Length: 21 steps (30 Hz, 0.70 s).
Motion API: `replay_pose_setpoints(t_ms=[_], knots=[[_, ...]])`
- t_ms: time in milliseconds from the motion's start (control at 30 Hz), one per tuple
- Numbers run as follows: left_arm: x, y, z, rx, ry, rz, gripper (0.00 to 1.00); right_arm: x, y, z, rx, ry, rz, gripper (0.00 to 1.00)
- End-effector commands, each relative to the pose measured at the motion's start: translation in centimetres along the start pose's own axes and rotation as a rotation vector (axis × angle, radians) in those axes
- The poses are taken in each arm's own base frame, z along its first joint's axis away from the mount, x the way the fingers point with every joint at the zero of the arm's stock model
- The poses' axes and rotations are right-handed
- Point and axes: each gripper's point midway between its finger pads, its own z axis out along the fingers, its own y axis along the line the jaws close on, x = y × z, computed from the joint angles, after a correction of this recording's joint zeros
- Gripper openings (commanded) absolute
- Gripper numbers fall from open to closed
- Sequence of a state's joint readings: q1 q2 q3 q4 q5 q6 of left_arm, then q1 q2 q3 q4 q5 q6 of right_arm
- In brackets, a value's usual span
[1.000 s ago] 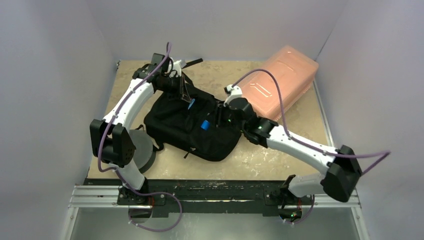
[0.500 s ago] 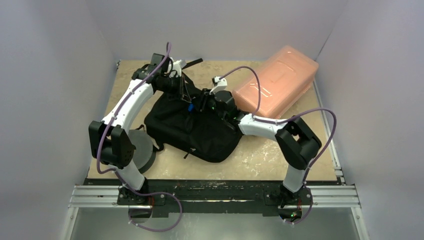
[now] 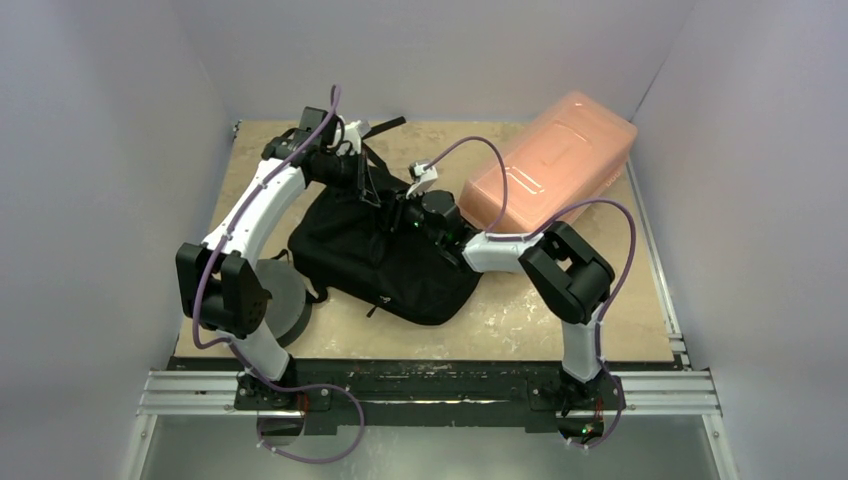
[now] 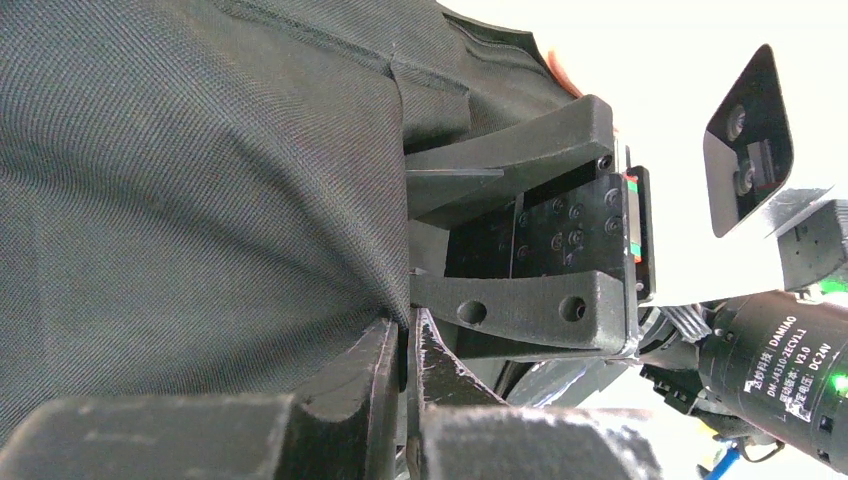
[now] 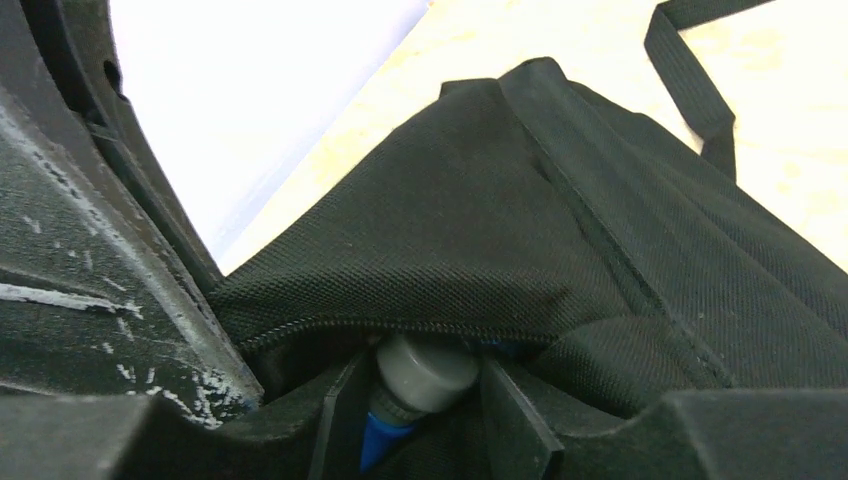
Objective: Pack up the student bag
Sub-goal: Place the stationery in the student bag.
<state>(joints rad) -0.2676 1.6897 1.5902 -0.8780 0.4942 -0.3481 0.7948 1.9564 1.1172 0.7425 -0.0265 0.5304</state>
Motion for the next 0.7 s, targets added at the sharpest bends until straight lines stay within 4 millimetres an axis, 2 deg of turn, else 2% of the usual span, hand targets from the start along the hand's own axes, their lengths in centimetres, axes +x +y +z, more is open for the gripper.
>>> replay_pose_setpoints(t_ms=[0, 100, 267, 433, 567, 633, 667], knots=[[-1.6, -4.7, -2.7, 0.158, -0.092, 0.072, 0.00, -2.3, 3.6, -1.1, -0.107, -0.042, -0.047, 0.50], [-1.7, -4.6, -2.8, 0.156, -0.095, 0.071, 0.00, -1.9, 2.9, -2.0, -0.074, -0.014, -0.061, 0.58], [-1.7, -4.5, -2.8, 0.152, -0.095, 0.073, 0.00, -2.4, 2.3, -3.7, -0.052, -0.009, -0.069, 0.65], [-1.6, -4.4, -2.6, 0.149, -0.089, 0.068, 0.00, -2.9, 2.4, -5.0, -0.039, 0.011, -0.078, 0.66], [-1.7, -4.3, -2.6, 0.147, -0.092, 0.069, 0.00, -3.3, 1.3, -5.8, 0.010, 0.023, -0.067, 0.67], [-1.7, -4.4, -2.7, 0.149, -0.092, 0.069, 0.00, -3.4, 0.5, -6.0, 0.035, 0.021, -0.053, 0.64], [-1.7, -4.4, -2.7, 0.150, -0.093, 0.070, 0.00, -3.3, 0.1, -6.0, 0.047, 0.022, -0.044, 0.59]])
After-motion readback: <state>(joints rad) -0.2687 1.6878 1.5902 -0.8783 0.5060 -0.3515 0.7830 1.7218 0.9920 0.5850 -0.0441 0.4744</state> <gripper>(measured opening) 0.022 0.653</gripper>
